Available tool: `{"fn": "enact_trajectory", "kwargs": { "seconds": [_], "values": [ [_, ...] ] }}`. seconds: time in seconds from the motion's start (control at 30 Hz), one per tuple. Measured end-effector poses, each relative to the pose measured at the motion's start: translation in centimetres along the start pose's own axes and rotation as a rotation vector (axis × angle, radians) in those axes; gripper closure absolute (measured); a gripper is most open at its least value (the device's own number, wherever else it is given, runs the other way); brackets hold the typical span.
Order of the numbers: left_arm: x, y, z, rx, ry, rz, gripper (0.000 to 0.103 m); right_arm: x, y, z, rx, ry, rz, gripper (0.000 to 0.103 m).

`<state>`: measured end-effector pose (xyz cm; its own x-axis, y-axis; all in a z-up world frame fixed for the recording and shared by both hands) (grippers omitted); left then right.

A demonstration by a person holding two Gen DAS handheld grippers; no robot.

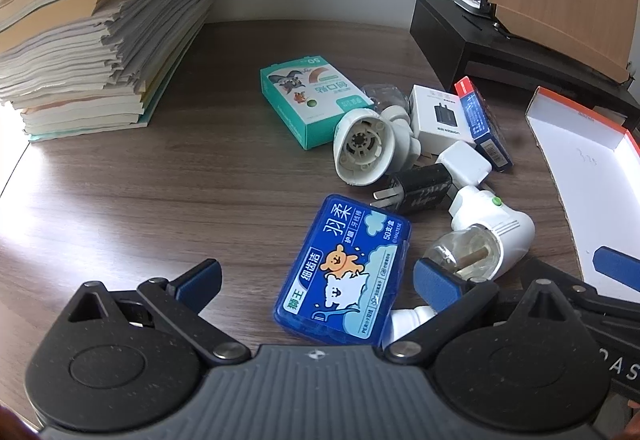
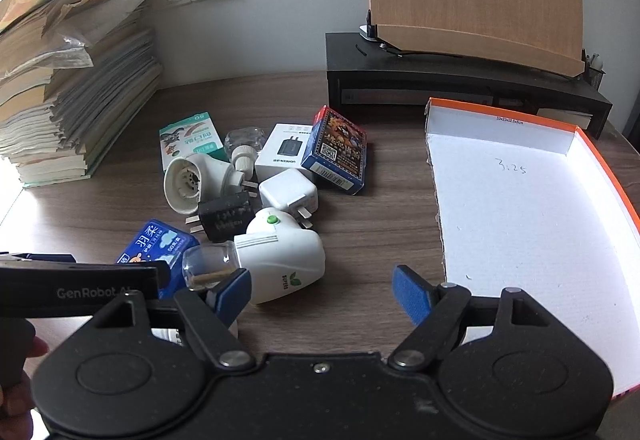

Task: Organize rigid objects
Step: 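Reach the left gripper to the blue tissue box and close on it, then lift the blue box with the left gripper while the right gripper grasps the white repellent heater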

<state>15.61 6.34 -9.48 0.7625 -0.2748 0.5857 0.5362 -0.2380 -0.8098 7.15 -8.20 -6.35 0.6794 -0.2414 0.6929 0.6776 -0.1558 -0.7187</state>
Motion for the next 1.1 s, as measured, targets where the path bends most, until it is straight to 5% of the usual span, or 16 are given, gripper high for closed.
{"fn": "enact_trajectory", "kwargs": {
  "seconds": [0.37,0.5,0.63,0.7,0.93,1.1],
  "values": [
    [0.1,1.9,1.1,-0.101,-0.036,-0.01,0.0,-0.6,0.1,-1.5,0.0,0.025,0.0,0.011],
    [0.0,3.4,-0.5,-0.092,0.047,0.011,0.0,-0.8,0.5,-1.0,0.03,0.015,0.015,0.011],
    [-0.1,3.7,-0.5,-0.071,0.09,-0.022,0.017,-0.7,0.6,-0.4,0.062,-0.016,0.013,0.011],
    [0.1,3.4,0.0,-0.069,0.099,-0.043,0.04,-0.6,0.6,0.0,0.091,-0.03,0.014,0.011],
    [0.3,2.4,2.8,-0.067,0.009,-0.068,0.04,0.3,1.3,1.5,0.113,-0.09,0.011,0.011],
    [0.5,1.5,3.7,-0.079,-0.025,-0.081,0.04,0.9,2.4,2.9,0.131,0.055,0.058,0.011]
  ]
}}
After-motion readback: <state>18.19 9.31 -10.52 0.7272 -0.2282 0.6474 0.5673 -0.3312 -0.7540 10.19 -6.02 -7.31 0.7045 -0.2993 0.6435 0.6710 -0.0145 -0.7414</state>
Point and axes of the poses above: each gripper's, at about its wrist camera, not at the fingertips, and y roughly the way its jaws point, z to its left, x to its top, the point moved 7 cm from there along y, roughly the way its jaws point, and after that the axes turned 1 degree about -x, right-handed, at the moved point
